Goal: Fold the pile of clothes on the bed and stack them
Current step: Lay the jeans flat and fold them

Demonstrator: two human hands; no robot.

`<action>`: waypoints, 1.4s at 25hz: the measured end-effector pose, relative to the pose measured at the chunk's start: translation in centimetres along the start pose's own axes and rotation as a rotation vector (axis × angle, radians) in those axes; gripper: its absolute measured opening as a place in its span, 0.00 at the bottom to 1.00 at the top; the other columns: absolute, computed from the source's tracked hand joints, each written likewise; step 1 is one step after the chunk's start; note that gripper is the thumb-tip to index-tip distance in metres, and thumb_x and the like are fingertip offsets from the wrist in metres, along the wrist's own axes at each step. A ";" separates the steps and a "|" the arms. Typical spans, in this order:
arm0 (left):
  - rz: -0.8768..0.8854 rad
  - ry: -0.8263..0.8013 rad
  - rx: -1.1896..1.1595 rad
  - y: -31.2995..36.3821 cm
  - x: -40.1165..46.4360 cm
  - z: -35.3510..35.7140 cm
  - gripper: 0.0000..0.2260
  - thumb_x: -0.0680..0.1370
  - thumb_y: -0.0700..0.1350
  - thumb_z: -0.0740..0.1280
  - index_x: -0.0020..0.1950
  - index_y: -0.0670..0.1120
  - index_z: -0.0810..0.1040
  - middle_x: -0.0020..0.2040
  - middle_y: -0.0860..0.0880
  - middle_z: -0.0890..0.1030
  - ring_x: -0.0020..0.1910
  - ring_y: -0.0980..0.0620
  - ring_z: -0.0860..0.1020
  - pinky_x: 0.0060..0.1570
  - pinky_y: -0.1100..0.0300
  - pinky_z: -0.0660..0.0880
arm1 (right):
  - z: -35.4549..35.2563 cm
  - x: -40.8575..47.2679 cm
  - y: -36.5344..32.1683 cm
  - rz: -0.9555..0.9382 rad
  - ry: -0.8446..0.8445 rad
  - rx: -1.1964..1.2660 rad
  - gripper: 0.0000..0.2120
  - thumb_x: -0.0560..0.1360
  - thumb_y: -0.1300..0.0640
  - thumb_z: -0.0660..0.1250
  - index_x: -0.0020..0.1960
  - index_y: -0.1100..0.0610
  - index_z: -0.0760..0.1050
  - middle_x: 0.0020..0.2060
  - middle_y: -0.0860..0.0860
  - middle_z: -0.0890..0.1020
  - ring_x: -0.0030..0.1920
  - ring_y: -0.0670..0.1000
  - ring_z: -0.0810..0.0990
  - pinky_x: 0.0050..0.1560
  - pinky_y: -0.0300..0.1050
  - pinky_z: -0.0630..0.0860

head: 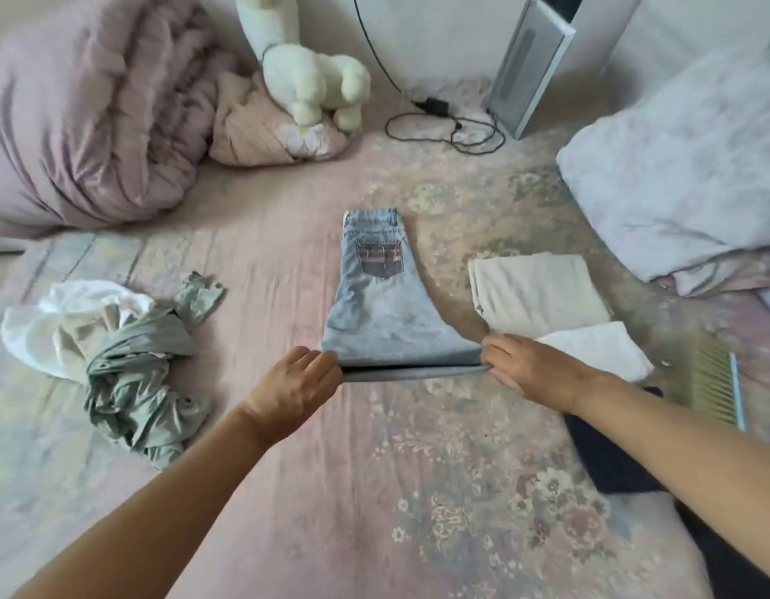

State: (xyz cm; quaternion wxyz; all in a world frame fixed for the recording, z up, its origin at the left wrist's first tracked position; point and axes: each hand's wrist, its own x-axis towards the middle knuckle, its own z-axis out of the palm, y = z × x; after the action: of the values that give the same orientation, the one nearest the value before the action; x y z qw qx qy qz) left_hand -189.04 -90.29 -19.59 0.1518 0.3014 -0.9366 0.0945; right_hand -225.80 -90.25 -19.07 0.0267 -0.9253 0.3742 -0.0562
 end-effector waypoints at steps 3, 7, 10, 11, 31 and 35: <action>-0.037 0.067 0.062 -4.8 6.4 -10.5 0.06 0.75 0.38 0.64 0.39 0.45 0.70 0.36 0.45 0.74 0.30 0.45 0.73 0.36 0.54 0.70 | -12.6 4.4 1.8 0.048 0.139 0.045 0.04 0.72 0.66 0.68 0.43 0.60 0.74 0.45 0.54 0.73 0.37 0.52 0.75 0.39 0.43 0.72; -0.048 0.166 0.039 -9.5 15.2 -25.9 0.11 0.75 0.44 0.59 0.36 0.41 0.74 0.33 0.45 0.75 0.33 0.49 0.71 0.37 0.58 0.64 | -30.2 9.3 2.7 0.188 0.222 0.120 0.03 0.72 0.67 0.70 0.42 0.63 0.76 0.41 0.53 0.75 0.42 0.55 0.75 0.39 0.37 0.62; -0.206 0.235 0.000 -10.9 19.8 -34.4 0.12 0.75 0.45 0.61 0.40 0.38 0.76 0.37 0.42 0.78 0.39 0.45 0.74 0.41 0.57 0.66 | -40.6 11.2 2.3 0.315 0.253 0.147 0.02 0.73 0.63 0.70 0.46 0.58 0.78 0.40 0.48 0.76 0.44 0.51 0.75 0.39 0.30 0.63; -0.304 0.266 -0.045 -11.0 20.9 -36.8 0.11 0.74 0.45 0.62 0.41 0.38 0.77 0.38 0.43 0.77 0.40 0.44 0.75 0.43 0.56 0.68 | -43.3 11.6 2.1 0.325 0.290 0.165 0.03 0.73 0.63 0.69 0.46 0.57 0.78 0.40 0.48 0.76 0.45 0.50 0.74 0.39 0.32 0.64; -0.617 0.803 -0.464 -4.8 22.5 -56.5 0.08 0.72 0.33 0.71 0.48 0.43 0.81 0.37 0.50 0.78 0.32 0.64 0.74 0.40 0.73 0.71 | -61.3 9.2 -6.2 0.191 0.763 0.368 0.07 0.75 0.67 0.67 0.46 0.56 0.76 0.41 0.50 0.79 0.44 0.49 0.76 0.48 0.39 0.71; -0.627 0.717 -0.390 -4.4 23.1 -57.6 0.18 0.71 0.35 0.73 0.57 0.50 0.76 0.38 0.49 0.78 0.37 0.55 0.75 0.45 0.63 0.73 | -61.6 8.6 -6.7 0.197 0.773 0.328 0.11 0.75 0.68 0.65 0.53 0.54 0.72 0.42 0.50 0.77 0.45 0.53 0.76 0.43 0.38 0.70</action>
State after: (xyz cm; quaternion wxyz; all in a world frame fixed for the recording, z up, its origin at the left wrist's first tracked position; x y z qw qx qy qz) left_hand -191.18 -90.74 42.61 0.5379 0.4823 -0.6905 -0.0345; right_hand -222.69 -91.90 43.43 0.0366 -0.7794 0.4295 -0.4547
